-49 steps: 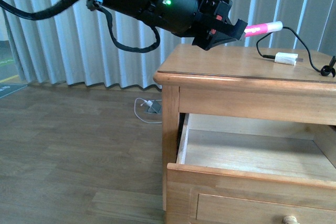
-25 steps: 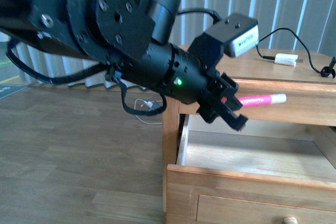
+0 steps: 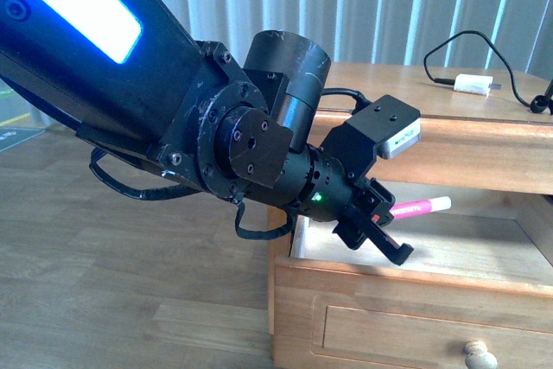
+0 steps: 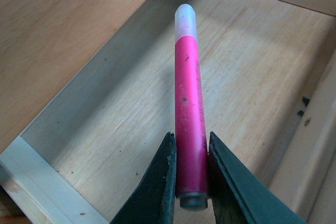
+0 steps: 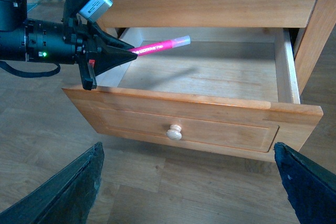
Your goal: Place pink marker in drawer with both arms
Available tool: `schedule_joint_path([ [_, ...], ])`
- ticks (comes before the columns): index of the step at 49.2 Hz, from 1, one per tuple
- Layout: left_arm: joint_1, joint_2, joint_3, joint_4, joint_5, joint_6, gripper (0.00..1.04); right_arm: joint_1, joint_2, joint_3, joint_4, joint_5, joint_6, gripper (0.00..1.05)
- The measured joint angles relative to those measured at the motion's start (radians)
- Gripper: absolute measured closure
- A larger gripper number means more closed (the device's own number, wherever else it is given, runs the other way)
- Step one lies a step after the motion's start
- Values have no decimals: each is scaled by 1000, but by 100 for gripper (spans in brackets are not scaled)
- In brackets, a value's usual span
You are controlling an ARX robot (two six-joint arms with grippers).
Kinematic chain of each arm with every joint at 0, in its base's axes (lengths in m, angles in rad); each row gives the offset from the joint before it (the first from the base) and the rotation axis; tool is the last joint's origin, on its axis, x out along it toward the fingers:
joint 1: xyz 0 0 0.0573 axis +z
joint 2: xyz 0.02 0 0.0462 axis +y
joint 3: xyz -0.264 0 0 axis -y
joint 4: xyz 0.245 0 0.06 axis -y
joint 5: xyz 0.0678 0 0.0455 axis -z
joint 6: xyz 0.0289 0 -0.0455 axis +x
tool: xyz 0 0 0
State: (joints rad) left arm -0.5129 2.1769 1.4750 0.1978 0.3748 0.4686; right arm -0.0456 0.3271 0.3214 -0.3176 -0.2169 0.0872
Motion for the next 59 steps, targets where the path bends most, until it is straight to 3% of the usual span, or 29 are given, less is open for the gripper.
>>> schedule_joint_path([
  [4,0,2,0,16,-7,-6,77,0,0,0,0,0,0,8],
  [9,0,-9,-5,75,-35,-48,55,0,0,0,0,0,0,8],
  [18,0,-74,-64,159,-105,-118,30,0,0,0,0,0,0,8],
  [26,12,-196,-163,225,-231,-193,5,0,0,0,0,0,0,8],
  [28,18,-229,-188,231,-257,-222,4,0,0,0,0,0,0,8],
  [29,47,-335,-272,245,-323,-297,6,0,0,0,0,0,0,8],
  [38,131,-573,-458,267,-425,-417,6,0,0,0,0,0,0,8],
  [48,237,-876,-655,250,-445,-512,6,0,0,0,0,0,0,8],
  [59,348,-1271,-914,100,-489,-601,6,0,0,0,0,0,0,8],
])
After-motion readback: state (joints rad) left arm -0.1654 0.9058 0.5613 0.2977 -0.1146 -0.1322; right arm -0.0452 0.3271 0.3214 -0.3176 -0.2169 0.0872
